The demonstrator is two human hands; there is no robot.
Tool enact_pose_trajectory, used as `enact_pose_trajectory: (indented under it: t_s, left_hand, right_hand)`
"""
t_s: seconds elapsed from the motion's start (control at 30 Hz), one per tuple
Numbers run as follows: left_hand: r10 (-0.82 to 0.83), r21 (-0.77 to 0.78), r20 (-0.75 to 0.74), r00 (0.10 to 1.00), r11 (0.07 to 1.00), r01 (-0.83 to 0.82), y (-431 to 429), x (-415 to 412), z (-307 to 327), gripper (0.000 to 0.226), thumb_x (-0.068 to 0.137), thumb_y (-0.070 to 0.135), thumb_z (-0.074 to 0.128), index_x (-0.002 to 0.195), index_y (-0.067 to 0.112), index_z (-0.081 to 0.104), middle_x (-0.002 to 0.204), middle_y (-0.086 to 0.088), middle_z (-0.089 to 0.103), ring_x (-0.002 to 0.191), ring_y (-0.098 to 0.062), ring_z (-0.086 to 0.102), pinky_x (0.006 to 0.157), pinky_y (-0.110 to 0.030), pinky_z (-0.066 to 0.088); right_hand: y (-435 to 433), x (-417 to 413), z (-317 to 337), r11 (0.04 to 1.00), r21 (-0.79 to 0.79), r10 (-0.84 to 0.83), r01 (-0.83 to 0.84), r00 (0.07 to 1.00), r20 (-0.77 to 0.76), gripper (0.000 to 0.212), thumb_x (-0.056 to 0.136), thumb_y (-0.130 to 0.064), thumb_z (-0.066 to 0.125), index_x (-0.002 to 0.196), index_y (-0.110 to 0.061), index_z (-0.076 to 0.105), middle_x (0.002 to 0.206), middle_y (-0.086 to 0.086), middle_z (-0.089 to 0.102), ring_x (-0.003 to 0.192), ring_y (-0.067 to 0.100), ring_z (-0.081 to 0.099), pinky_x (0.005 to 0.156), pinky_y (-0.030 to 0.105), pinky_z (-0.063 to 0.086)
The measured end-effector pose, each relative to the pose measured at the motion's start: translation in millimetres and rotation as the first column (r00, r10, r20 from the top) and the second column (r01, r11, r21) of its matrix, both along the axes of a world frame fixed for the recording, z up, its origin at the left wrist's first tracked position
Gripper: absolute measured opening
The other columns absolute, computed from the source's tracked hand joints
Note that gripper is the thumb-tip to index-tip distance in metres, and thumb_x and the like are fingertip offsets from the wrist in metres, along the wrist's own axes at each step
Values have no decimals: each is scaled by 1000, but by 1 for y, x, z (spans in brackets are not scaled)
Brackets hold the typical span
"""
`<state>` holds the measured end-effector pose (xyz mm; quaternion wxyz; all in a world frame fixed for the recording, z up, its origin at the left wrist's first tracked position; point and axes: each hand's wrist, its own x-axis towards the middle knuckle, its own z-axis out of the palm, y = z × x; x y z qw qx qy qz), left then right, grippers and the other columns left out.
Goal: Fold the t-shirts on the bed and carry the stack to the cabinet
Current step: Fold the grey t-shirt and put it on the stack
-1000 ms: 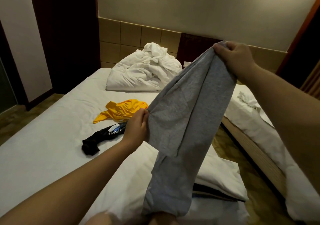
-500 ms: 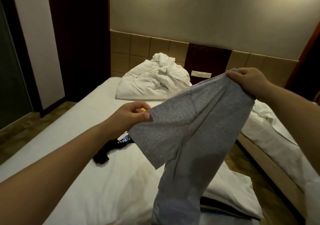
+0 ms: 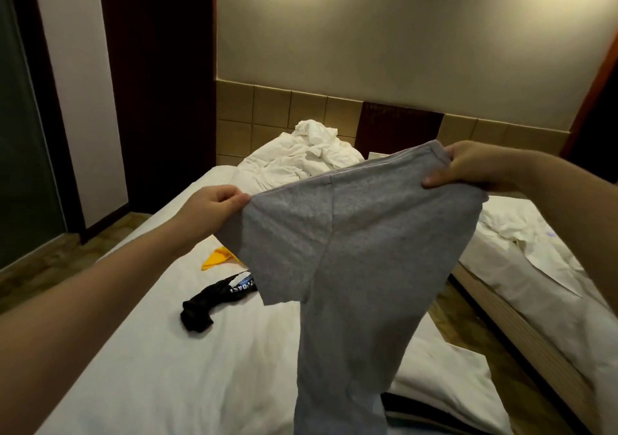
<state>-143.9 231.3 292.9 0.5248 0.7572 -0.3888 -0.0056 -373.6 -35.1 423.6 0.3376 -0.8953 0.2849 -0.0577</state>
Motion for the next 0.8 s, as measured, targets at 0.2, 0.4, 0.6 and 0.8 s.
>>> enact_pose_trajectory:
  t_s: [0.2, 0.4, 0.6, 0.8]
  left_hand:
    - [204, -123, 318, 926, 977, -173, 1, 1, 39, 24, 97, 24, 44, 88, 7, 60, 81, -5, 56, 72, -13, 49, 61, -19, 36]
    - [26, -146, 129, 991, 989, -7, 6, -5, 69, 17, 90, 20, 56, 74, 15, 58, 77, -1, 56, 72, -12, 52, 60, -21, 37]
    - [74, -325, 222, 972, 946, 2, 29, -2, 124, 24, 79, 9, 68, 98, 22, 59, 64, 12, 62, 56, 9, 57, 57, -9, 45]
    - [203, 111, 466, 861, 952, -284, 22, 12, 86, 17, 85, 22, 63, 100, 14, 70, 98, -3, 64, 86, -8, 50, 74, -21, 38]
  right_hand:
    - [9, 4, 21, 991, -135, 26, -13, 996, 90, 16, 79, -28, 69, 91, -19, 64, 99, 5, 65, 89, 20, 63, 76, 30, 52]
    - [15, 15, 12, 959, -280, 70, 31, 937, 343, 8, 95, -26, 51, 94, -22, 58, 88, -7, 58, 85, 13, 57, 82, 30, 42]
    - [26, 23, 44, 899, -365, 70, 242, 744, 665, 30, 94, -16, 53, 121, -3, 57, 104, 5, 54, 93, 14, 47, 57, 8, 38]
    - [19, 43, 13, 768, -627, 166, 132, 904, 395, 28, 87, -6, 56, 114, -10, 64, 110, 7, 63, 103, 21, 55, 82, 21, 36]
